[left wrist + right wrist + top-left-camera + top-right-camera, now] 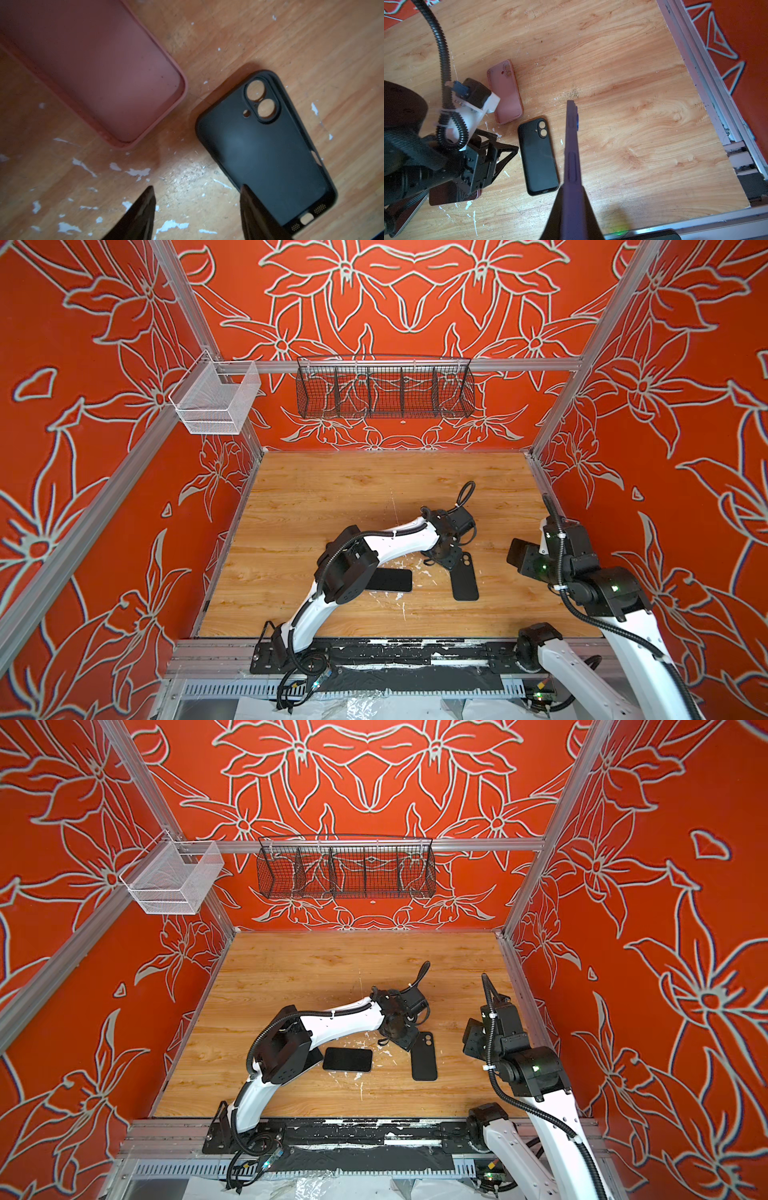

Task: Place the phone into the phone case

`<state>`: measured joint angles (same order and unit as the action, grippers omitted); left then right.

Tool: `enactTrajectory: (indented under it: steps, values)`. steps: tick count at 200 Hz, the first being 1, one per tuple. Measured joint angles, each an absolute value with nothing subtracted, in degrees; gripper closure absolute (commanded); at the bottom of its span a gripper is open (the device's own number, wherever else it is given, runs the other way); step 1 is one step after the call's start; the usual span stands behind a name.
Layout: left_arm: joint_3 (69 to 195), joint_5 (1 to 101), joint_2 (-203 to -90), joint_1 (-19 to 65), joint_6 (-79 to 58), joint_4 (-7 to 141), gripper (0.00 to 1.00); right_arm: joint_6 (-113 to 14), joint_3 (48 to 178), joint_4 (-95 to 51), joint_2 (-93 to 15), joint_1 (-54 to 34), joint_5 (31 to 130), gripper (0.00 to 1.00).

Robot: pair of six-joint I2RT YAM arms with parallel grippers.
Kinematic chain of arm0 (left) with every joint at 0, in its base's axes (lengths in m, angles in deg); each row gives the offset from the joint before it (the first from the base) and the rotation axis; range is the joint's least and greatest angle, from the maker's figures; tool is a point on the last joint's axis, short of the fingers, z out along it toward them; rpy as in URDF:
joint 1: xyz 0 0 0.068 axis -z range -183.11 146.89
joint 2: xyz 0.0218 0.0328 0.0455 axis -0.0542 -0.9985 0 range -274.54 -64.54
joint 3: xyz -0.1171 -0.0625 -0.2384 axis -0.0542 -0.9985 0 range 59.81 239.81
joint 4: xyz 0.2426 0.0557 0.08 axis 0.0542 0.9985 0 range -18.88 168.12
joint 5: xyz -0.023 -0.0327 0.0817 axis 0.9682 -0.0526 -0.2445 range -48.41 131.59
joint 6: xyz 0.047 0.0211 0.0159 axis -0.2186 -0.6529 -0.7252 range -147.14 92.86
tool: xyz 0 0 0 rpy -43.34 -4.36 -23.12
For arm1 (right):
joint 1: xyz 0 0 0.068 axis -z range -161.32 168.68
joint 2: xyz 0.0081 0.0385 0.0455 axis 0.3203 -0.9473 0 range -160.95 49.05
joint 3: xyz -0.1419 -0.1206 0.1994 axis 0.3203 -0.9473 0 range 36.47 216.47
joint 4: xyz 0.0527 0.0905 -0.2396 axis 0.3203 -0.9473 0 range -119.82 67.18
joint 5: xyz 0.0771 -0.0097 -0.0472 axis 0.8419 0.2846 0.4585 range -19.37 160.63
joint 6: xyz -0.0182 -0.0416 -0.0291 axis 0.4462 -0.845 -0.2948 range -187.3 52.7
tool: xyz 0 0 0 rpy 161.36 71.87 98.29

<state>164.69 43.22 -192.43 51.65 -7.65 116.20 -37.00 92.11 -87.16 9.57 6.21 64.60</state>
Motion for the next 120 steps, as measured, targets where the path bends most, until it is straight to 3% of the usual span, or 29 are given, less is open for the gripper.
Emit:
enactTrajectory:
  steps: [74, 120]
  values:
    - [164.3, 41.0, -192.8, 52.0, -2.8, 116.1, 0.4, -37.0, 91.1, -87.2, 10.9, 6.2, 64.7, 1.0]
    - [157.0, 34.1, -180.7, 49.0, -2.0, 118.2, 0.38, -37.3, 90.9, -86.8, 11.7, 6.2, 67.2, 1.0]
